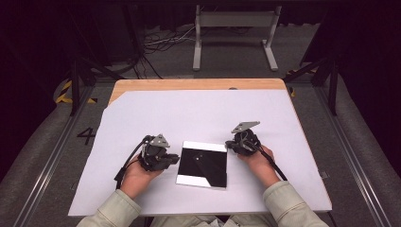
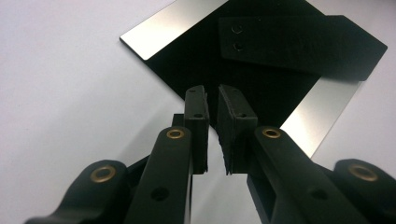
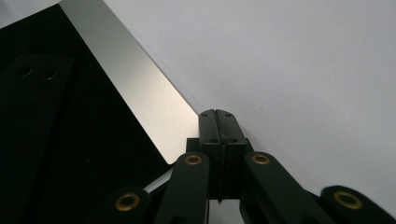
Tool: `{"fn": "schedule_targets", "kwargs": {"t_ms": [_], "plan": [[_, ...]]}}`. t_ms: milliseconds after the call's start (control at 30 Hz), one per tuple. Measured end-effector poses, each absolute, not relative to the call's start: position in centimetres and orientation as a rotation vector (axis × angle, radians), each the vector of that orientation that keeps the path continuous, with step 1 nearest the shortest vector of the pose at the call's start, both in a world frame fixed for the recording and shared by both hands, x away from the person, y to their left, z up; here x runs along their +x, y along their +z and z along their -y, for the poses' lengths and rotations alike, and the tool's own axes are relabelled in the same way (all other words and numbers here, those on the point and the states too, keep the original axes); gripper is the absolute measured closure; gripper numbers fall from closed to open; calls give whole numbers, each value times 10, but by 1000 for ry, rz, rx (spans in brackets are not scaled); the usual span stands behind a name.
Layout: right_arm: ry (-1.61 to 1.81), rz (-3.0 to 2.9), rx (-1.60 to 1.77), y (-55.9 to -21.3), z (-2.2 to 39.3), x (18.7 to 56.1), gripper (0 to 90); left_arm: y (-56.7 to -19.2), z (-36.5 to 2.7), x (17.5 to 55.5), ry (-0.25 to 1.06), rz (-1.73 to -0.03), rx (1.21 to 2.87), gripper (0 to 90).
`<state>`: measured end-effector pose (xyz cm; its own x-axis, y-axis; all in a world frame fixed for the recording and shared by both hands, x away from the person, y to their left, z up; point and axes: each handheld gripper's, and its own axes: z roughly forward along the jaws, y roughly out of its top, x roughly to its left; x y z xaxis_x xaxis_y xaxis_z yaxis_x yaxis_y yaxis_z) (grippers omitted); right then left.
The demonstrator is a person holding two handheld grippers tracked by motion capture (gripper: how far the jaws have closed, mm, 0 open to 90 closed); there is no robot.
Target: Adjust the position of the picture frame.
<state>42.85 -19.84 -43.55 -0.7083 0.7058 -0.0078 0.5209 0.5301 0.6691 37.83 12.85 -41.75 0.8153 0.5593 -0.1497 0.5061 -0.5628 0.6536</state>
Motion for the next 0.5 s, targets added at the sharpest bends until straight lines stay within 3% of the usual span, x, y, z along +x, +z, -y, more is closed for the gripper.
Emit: {"fn": "schedule_targets", "kwargs": {"t_ms": [400,500], "plan": [[971,-2509,982,-437,190,434,900,-418,-130,377,104,-784,2278,818],[975,-2484,969,-431,193,431,900,-417,-131,377,122,-784,2271,766]]}}
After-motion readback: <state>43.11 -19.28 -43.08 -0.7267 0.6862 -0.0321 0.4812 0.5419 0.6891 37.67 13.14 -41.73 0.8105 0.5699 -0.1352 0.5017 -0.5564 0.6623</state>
